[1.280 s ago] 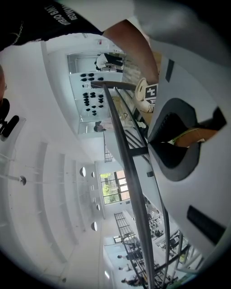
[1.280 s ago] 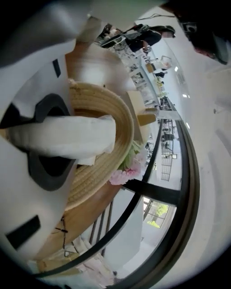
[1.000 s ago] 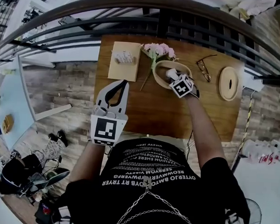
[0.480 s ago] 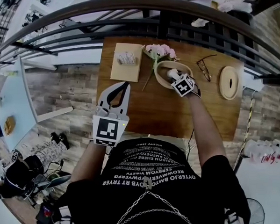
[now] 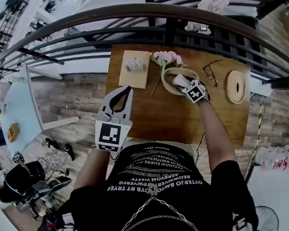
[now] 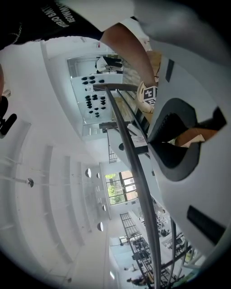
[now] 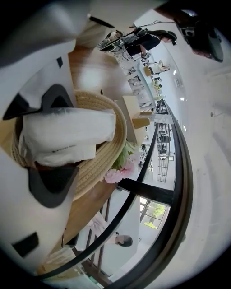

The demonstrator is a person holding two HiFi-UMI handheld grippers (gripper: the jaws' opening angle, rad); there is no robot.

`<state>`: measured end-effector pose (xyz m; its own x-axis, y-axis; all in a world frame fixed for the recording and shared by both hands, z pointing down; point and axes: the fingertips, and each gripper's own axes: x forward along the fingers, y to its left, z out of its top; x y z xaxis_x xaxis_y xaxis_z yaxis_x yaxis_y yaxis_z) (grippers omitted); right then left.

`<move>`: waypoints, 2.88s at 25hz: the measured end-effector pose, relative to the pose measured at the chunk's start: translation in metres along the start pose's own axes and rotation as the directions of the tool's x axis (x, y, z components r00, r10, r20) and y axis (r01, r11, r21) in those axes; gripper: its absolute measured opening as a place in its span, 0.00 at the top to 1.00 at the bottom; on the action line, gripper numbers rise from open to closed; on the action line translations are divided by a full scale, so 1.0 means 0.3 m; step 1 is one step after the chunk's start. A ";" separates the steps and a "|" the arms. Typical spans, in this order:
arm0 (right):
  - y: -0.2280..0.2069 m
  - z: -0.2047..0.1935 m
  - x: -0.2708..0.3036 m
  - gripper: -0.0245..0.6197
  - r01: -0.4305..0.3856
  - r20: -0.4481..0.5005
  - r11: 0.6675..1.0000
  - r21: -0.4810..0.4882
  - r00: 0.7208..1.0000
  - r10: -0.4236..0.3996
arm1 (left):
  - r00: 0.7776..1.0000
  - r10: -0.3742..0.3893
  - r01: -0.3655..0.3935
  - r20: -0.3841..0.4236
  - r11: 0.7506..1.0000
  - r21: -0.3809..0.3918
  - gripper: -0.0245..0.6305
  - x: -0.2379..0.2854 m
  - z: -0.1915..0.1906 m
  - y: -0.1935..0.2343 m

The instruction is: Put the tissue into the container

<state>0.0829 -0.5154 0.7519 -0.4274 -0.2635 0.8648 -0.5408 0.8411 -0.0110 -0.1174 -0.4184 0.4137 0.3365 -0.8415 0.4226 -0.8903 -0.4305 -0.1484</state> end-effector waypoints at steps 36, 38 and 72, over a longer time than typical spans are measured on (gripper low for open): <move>0.116 0.118 -0.680 0.86 0.148 0.501 0.940 0.308 0.815 -0.292 | 0.984 -0.104 0.099 0.144 0.994 0.041 0.93 -0.119 0.099 -0.069; 0.129 0.135 -0.739 0.90 0.161 0.531 0.934 0.319 0.786 -0.317 | 0.983 -0.106 0.102 0.149 0.994 0.040 0.93 -0.124 0.102 -0.071; 0.327 0.287 -1.364 0.94 0.318 0.670 0.893 0.319 0.590 -0.450 | 0.958 -0.176 0.171 0.226 0.984 0.040 0.93 -0.230 0.137 -0.136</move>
<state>0.1425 -0.3658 0.3537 -0.4948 -0.8503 0.1792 -0.8497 0.5166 0.1053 -0.0916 -0.3561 0.3538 0.5480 -0.8045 0.2293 -0.8067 -0.5807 -0.1095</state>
